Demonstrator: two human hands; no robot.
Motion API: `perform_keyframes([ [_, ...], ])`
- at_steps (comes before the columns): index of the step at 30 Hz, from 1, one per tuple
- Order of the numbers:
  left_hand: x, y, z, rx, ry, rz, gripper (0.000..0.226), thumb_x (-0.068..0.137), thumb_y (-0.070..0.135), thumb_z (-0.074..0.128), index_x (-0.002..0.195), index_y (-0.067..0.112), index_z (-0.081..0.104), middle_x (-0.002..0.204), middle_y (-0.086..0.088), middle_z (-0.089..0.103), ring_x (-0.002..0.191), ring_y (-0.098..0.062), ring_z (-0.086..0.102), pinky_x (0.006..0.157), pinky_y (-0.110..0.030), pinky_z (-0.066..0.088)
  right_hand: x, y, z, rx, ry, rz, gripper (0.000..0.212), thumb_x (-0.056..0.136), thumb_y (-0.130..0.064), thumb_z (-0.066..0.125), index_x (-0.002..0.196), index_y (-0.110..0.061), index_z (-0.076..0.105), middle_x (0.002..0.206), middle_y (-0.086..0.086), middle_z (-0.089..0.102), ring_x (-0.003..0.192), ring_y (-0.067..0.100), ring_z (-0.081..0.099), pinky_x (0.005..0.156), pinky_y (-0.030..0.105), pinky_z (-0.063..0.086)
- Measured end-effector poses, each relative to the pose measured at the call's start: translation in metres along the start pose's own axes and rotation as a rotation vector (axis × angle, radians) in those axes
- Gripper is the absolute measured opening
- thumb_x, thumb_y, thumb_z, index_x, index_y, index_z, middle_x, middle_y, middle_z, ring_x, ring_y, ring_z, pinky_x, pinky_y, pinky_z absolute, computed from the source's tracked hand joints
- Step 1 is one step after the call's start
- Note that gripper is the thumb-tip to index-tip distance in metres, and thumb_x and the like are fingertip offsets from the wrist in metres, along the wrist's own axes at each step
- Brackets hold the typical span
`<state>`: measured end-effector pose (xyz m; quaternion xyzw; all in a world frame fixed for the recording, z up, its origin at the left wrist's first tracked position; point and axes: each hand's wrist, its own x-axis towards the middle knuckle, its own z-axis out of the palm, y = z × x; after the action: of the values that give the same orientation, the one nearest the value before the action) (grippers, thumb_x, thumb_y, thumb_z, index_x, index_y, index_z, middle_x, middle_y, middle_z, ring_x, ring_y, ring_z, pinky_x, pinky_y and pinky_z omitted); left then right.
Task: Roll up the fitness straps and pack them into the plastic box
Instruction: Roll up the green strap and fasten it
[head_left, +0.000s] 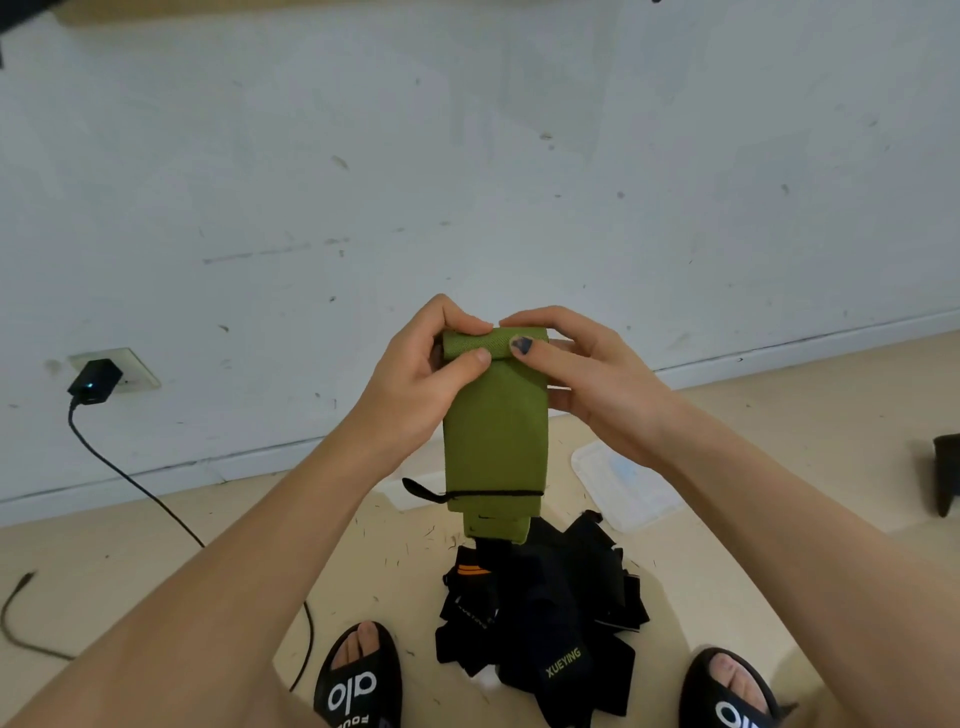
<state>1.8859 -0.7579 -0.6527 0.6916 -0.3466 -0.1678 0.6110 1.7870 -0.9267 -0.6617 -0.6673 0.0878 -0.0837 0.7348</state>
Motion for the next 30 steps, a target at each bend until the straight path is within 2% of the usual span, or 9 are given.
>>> perform_keyframes([
  [6, 0.003, -0.001, -0.003, 0.074, -0.054, -0.042, 0.017, 0.103, 0.013, 0.060, 0.119, 0.017, 0.062, 0.099, -0.002, 0.065, 0.088, -0.005, 0.064, 0.082, -0.023, 0.055, 0.001, 0.003, 0.001, -0.076, 0.089, -0.112, 0.016, 0.100, -0.006, 0.065, 0.116, -0.005, 0.069, 0.091, 0.018, 0.073, 0.083, 0.020, 0.072, 0.078, 0.033, 0.060],
  [10, 0.003, -0.004, -0.007, 0.139, -0.109, 0.008, 0.010, 0.104, 0.014, 0.059, 0.112, 0.017, 0.063, 0.102, -0.017, 0.064, 0.094, -0.027, 0.064, 0.084, -0.039, 0.056, -0.002, 0.005, 0.002, -0.125, 0.087, -0.137, 0.017, 0.101, -0.007, 0.065, 0.117, -0.009, 0.069, 0.101, 0.030, 0.070, 0.086, 0.022, 0.072, 0.081, 0.035, 0.061],
  [12, 0.003, -0.006, -0.006, 0.151, -0.088, 0.053, 0.012, 0.103, 0.011, 0.059, 0.109, 0.021, 0.062, 0.100, -0.017, 0.062, 0.090, -0.029, 0.061, 0.082, -0.041, 0.055, -0.002, 0.004, 0.002, -0.164, 0.079, -0.093, 0.019, 0.103, -0.016, 0.064, 0.122, -0.018, 0.067, 0.102, 0.020, 0.074, 0.091, 0.019, 0.074, 0.084, 0.033, 0.059],
  [14, 0.003, -0.007, -0.006, 0.144, -0.064, 0.087, 0.017, 0.102, 0.006, 0.059, 0.104, 0.023, 0.060, 0.095, -0.011, 0.062, 0.086, -0.016, 0.060, 0.080, -0.036, 0.053, -0.003, 0.001, 0.004, -0.210, 0.060, -0.042, 0.021, 0.105, -0.028, 0.060, 0.125, -0.025, 0.065, 0.103, 0.005, 0.078, 0.095, 0.013, 0.075, 0.083, 0.027, 0.057],
  [16, 0.002, -0.008, -0.006, 0.136, -0.048, 0.105, 0.020, 0.101, 0.004, 0.059, 0.100, 0.024, 0.059, 0.088, -0.001, 0.061, 0.086, -0.011, 0.059, 0.078, -0.032, 0.052, -0.004, 0.002, 0.007, -0.193, 0.065, -0.029, 0.023, 0.106, -0.036, 0.055, 0.123, -0.026, 0.068, 0.103, 0.002, 0.078, 0.096, 0.013, 0.075, 0.082, 0.028, 0.060],
  [18, 0.001, -0.010, -0.004, 0.159, -0.035, 0.110, 0.018, 0.099, 0.008, 0.060, 0.098, 0.025, 0.059, 0.087, 0.006, 0.061, 0.085, -0.014, 0.058, 0.077, -0.034, 0.051, -0.003, 0.004, 0.012, -0.161, 0.114, -0.045, 0.024, 0.106, -0.036, 0.055, 0.116, -0.021, 0.071, 0.097, 0.003, 0.077, 0.088, 0.013, 0.073, 0.076, 0.028, 0.060],
  [21, 0.001, -0.011, 0.000, 0.217, -0.017, 0.119, 0.012, 0.095, 0.016, 0.059, 0.098, 0.028, 0.060, 0.091, 0.002, 0.061, 0.090, -0.025, 0.058, 0.080, -0.045, 0.051, -0.001, 0.008, 0.013, -0.087, 0.149, -0.061, 0.018, 0.105, -0.025, 0.060, 0.111, -0.015, 0.073, 0.088, 0.001, 0.074, 0.081, 0.011, 0.069, 0.069, 0.022, 0.054],
  [25, 0.000, -0.005, -0.002, 0.083, -0.049, 0.046, 0.024, 0.100, 0.002, 0.057, 0.105, 0.026, 0.058, 0.093, 0.002, 0.060, 0.087, -0.011, 0.058, 0.078, -0.028, 0.050, -0.001, 0.005, 0.010, -0.005, 0.104, -0.075, 0.018, 0.102, -0.013, 0.063, 0.118, -0.013, 0.070, 0.090, 0.005, 0.074, 0.083, 0.014, 0.071, 0.074, 0.023, 0.055],
  [30, -0.002, -0.005, 0.001, -0.016, -0.098, -0.037, 0.017, 0.109, 0.022, 0.046, 0.112, 0.036, 0.056, 0.089, 0.010, 0.063, 0.092, -0.006, 0.062, 0.084, -0.023, 0.053, -0.001, 0.002, 0.005, -0.021, 0.089, -0.106, 0.021, 0.100, -0.008, 0.064, 0.120, -0.013, 0.069, 0.096, 0.009, 0.074, 0.089, 0.016, 0.072, 0.077, 0.024, 0.056],
])
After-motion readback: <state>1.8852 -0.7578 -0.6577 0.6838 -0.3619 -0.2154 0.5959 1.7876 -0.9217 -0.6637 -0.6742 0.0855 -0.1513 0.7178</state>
